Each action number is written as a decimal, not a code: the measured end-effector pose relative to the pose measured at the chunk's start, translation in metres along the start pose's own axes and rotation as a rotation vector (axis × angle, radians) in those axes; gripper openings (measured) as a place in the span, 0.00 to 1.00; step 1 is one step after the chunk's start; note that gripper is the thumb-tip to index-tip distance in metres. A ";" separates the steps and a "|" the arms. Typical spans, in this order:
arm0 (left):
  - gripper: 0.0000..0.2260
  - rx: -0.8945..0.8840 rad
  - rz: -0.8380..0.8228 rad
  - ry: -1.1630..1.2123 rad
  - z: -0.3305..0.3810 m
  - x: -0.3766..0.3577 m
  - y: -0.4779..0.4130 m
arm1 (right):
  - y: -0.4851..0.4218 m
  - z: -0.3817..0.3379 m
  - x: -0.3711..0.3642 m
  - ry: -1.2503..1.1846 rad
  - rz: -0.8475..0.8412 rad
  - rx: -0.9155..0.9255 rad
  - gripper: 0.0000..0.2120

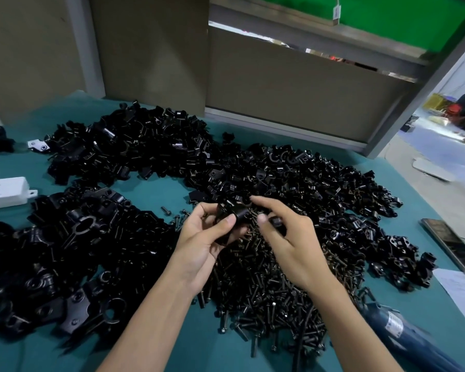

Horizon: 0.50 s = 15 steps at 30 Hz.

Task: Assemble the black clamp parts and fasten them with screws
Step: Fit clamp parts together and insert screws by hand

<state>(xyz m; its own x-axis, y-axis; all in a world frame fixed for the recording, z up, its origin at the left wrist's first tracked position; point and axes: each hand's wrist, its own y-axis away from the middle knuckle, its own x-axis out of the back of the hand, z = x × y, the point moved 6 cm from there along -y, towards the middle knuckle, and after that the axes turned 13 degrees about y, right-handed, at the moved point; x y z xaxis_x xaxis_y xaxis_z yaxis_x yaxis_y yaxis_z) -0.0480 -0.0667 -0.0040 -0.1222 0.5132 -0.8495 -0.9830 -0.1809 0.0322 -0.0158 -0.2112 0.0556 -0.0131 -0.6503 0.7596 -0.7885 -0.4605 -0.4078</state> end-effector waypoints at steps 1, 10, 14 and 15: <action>0.14 -0.021 0.011 -0.059 0.002 0.000 0.000 | 0.002 -0.003 -0.005 0.052 -0.014 -0.015 0.15; 0.11 -0.106 0.070 -0.386 0.006 0.007 0.000 | 0.003 -0.010 -0.021 0.271 -0.174 -0.141 0.16; 0.16 -0.065 0.046 -0.354 0.005 0.006 0.000 | 0.001 0.000 -0.020 0.191 -0.162 -0.169 0.09; 0.17 -0.056 0.048 -0.335 0.005 0.006 0.000 | 0.000 0.002 -0.019 0.138 -0.162 -0.174 0.08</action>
<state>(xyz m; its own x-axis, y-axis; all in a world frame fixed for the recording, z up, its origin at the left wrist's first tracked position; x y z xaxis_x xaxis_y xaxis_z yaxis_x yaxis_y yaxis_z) -0.0494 -0.0594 -0.0070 -0.2156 0.7484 -0.6273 -0.9671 -0.2526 0.0309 -0.0147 -0.1998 0.0398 0.0474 -0.4827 0.8745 -0.8806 -0.4335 -0.1916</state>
